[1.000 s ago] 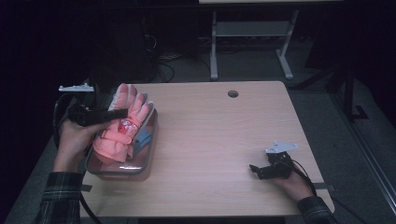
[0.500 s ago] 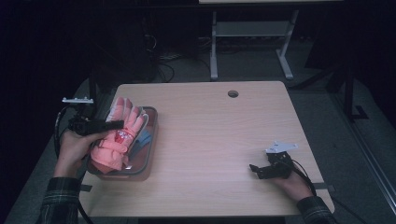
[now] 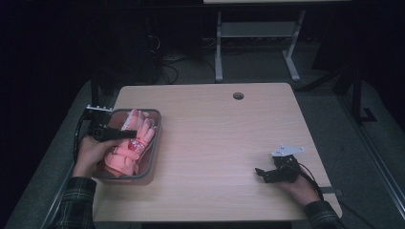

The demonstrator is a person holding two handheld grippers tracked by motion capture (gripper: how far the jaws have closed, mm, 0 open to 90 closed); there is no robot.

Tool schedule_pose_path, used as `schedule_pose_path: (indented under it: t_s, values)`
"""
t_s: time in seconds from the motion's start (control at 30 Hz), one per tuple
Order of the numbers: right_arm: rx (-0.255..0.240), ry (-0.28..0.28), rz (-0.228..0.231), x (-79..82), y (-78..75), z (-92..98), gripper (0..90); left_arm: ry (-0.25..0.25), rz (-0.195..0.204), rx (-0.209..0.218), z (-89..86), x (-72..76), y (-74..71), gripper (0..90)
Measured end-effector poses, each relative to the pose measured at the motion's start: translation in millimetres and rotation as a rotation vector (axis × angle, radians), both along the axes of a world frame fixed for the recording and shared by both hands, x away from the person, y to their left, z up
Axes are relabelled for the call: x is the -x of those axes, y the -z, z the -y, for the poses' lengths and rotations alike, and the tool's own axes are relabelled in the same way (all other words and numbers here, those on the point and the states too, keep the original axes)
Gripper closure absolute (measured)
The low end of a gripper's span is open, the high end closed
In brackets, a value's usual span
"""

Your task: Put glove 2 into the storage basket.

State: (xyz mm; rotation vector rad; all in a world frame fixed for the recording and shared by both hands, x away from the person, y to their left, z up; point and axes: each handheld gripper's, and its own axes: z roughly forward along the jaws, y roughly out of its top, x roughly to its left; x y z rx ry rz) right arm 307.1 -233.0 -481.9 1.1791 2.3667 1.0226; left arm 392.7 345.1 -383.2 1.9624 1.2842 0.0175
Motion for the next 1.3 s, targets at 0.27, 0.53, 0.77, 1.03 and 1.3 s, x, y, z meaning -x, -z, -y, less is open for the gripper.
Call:
schedule_pose_path:
  t_s: [0.27, 0.53, 0.77, 1.03, 1.3]
  values:
    - [0.000, 0.000, 0.000, 0.0, 0.0, 0.0, 9.2, 0.007, -0.028, -0.060, 6.6, -6.2, 16.2, 56.5]
    - [0.002, -0.001, 0.000, 0.0, 0.0, 0.1, 9.3, 0.004, 0.007, -0.103, 6.6, -8.1, 2.7, 29.6]
    - [0.002, -0.002, 0.001, 0.0, 0.0, 0.1, 9.2, -0.025, 0.070, -0.131, 2.6, -7.9, -24.2, 13.6]
    - [0.002, -0.002, 0.001, -0.1, 0.0, 0.2, 9.2, -0.049, 0.118, -0.118, -5.6, -1.4, -51.2, 13.5]
    - [0.000, -0.001, 0.002, -0.1, 0.2, 0.1, 9.2, -0.032, 0.176, -0.085, 2.5, 6.2, -67.5, 13.5]
